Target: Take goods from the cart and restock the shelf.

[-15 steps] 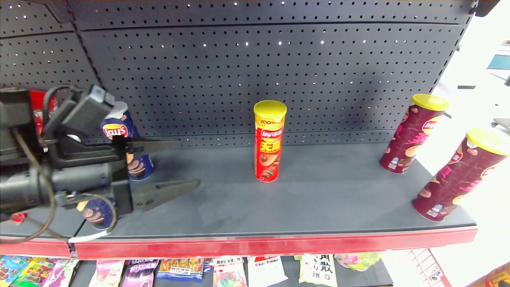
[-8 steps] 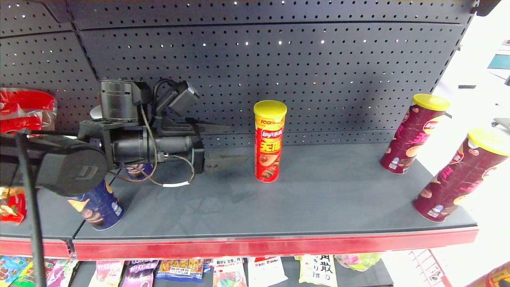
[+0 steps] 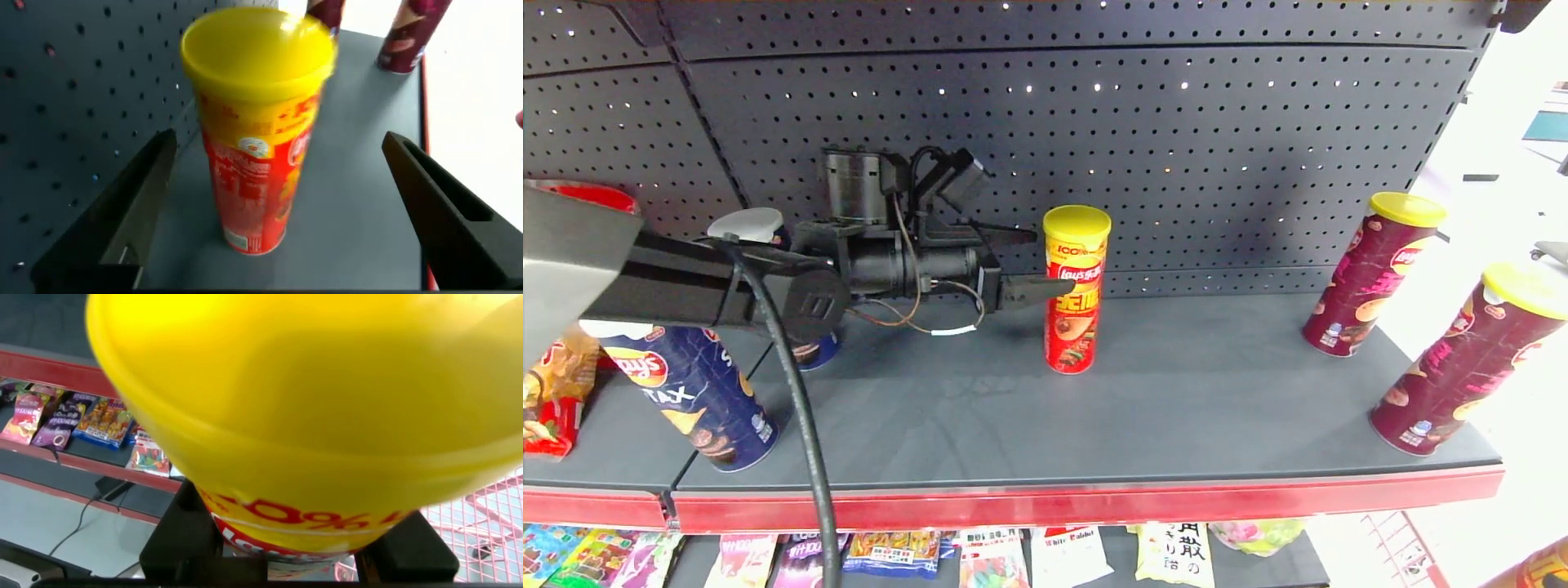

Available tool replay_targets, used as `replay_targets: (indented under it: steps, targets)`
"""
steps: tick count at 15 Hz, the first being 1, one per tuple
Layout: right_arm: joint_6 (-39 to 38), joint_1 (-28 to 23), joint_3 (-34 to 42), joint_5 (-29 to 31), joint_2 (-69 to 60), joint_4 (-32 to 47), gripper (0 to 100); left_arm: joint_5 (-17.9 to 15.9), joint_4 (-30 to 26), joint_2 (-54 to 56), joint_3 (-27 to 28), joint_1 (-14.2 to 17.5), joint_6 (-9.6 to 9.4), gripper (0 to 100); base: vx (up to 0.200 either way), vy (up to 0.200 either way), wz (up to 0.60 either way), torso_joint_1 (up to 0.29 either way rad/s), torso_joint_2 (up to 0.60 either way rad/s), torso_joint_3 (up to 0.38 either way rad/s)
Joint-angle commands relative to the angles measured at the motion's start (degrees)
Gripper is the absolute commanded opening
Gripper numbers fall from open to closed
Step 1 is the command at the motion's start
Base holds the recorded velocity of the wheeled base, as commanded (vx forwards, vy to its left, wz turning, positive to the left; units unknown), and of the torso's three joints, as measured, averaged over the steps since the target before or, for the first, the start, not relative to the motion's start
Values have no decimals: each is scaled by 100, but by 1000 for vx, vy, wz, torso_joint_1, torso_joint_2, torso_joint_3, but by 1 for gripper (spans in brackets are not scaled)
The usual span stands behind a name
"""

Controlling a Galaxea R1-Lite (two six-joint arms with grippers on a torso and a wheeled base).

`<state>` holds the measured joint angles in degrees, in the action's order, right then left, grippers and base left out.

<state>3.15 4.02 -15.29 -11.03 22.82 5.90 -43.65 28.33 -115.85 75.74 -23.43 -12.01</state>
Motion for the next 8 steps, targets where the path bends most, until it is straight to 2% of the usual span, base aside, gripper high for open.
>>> replay_targets:
  steps: [1,3,8]
  targets:
    - [2,2,-1,-4,12,-1,0,120,23,-237,90,-83,76,100,0,0,0,0,0,0]
    - [2,2,-1,22,12,-1,0,129,32,-289,169,-135,146,100,0,0,0,0,0,0]
    - [2,2,-1,22,12,8,0,155,-3,-790,960,-206,155,100,0,0,0,0,0,0]
